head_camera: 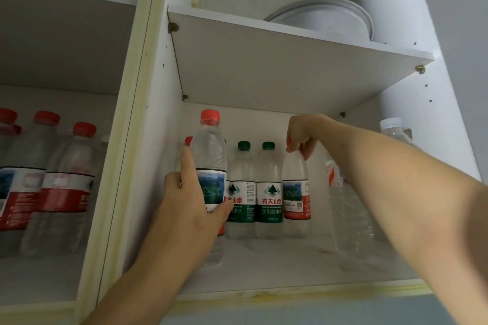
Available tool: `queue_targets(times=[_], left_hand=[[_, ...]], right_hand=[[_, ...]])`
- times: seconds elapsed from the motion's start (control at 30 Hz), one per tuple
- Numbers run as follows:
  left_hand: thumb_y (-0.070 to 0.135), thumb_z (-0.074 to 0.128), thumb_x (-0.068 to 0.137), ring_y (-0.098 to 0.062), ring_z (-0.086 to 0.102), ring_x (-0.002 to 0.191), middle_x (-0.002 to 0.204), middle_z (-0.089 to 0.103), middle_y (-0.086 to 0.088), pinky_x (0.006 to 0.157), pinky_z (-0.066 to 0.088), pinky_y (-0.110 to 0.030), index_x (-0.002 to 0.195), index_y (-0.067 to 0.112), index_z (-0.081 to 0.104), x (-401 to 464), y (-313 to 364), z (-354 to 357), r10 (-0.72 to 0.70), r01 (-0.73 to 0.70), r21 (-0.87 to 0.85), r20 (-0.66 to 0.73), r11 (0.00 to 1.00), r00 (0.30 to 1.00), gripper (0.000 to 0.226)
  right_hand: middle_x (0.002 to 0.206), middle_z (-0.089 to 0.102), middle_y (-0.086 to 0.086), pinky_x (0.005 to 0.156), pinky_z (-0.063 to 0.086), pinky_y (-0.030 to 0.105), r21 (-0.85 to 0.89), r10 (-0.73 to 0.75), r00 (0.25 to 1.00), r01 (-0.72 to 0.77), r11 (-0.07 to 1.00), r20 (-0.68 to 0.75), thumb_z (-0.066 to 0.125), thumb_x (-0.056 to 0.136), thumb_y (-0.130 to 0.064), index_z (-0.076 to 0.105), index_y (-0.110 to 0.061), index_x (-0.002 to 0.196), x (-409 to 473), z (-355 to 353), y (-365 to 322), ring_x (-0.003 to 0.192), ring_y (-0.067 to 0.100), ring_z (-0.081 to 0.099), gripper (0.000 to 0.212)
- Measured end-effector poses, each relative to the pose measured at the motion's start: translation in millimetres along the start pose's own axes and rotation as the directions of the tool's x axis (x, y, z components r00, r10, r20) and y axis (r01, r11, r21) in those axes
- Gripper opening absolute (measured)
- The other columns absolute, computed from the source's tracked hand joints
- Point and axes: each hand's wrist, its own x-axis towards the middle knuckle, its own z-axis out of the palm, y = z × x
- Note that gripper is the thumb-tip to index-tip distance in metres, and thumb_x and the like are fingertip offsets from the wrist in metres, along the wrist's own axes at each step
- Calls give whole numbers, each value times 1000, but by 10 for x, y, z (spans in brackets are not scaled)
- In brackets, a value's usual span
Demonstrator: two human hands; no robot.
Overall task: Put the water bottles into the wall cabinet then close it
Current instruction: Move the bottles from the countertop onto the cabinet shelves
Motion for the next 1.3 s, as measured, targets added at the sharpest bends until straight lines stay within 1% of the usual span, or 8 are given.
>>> queue_targets(times=[0.43, 0.63, 0.77, 0.87, 0.97, 1.1, 1.2, 1.3], left_hand=[[48, 69, 88, -11, 47, 100, 139, 37, -1, 89, 46, -28, 156, 37, -20, 5, -48, 11, 7, -7, 5, -6, 1000, 1000, 113], [45, 70, 88, -12, 48, 106, 144, 36, -5, 96, 50, -33, 157, 33, -19, 36, -32, 16, 15, -14, 39, -16, 999, 1000, 114], [48, 70, 87, -26, 40, 139, 162, 12, -2, 110, 46, -46, 160, 26, -15, 21, 20, -15, 48, -46, 97, -17, 994, 999, 114], [51, 72, 85, -31, 23, 149, 165, 2, -5, 115, 40, -52, 162, 19, 1, -18, 121, -30, 158, -139, 259, -52, 956, 986, 110], [43, 76, 84, -39, 24, 148, 162, 18, -20, 112, 42, -57, 158, 10, 29, -101, 214, -27, 399, -331, 393, -105, 858, 911, 95], [42, 70, 88, -31, 32, 144, 156, 29, -15, 108, 45, -45, 148, 12, 45, -178, 449, 116, 600, -554, 305, -81, 775, 795, 71], [47, 68, 91, -18, 37, 138, 153, 28, 1, 101, 46, -35, 147, 24, 40, -136, 786, 319, 515, -516, 78, 27, 853, 857, 67], [52, 72, 87, -19, 40, 138, 155, 27, 4, 103, 42, -35, 154, 26, 25, 8, 1083, 631, 323, -309, -95, 205, 946, 924, 86]], right_hand=[[106, 75, 27, 90, 60, 52, 34, -26, 999, 25, 999, 43, 76, 90, -10, 68, 9, 115, 11, 46, -49, 92, 37, 77, 32], [134, 63, 14, 104, 49, 39, -209, -287, 933, 243, 947, -215, 71, 95, -31, 60, 0, 134, -360, -59, -242, 119, 31, 61, 51], [140, 59, 7, 102, 45, 33, -186, -440, 820, 399, 898, -366, 61, 101, -28, 56, -14, 140, -877, -153, -250, 122, 24, 58, 42], [140, 58, 4, 105, 47, 36, -206, -488, 743, 445, 871, -459, 58, 102, -32, 56, -19, 140, -1302, -122, -94, 124, 23, 58, 41], [140, 58, 6, 101, 52, 44, -252, -527, 653, 472, 845, -543, 60, 100, -37, 58, -19, 139, -1710, -14, 149, 122, 27, 59, 44], [139, 54, 4, 99, 48, 41, -322, -515, 619, 404, 856, -593, 58, 100, -34, 55, -15, 142, -2130, 92, 573, 132, 24, 47, 47], [149, 42, 5, 100, 51, 46, -234, -363, 664, 279, 931, -653, 59, 98, -30, 45, -17, 150, -2307, 187, 888, 135, 26, 41, 56], [152, 30, 11, 98, 52, 49, 2, -114, 823, 138, 990, -557, 68, 93, -33, 18, -27, 159, -2389, 309, 1163, 128, 35, 49, 82]])
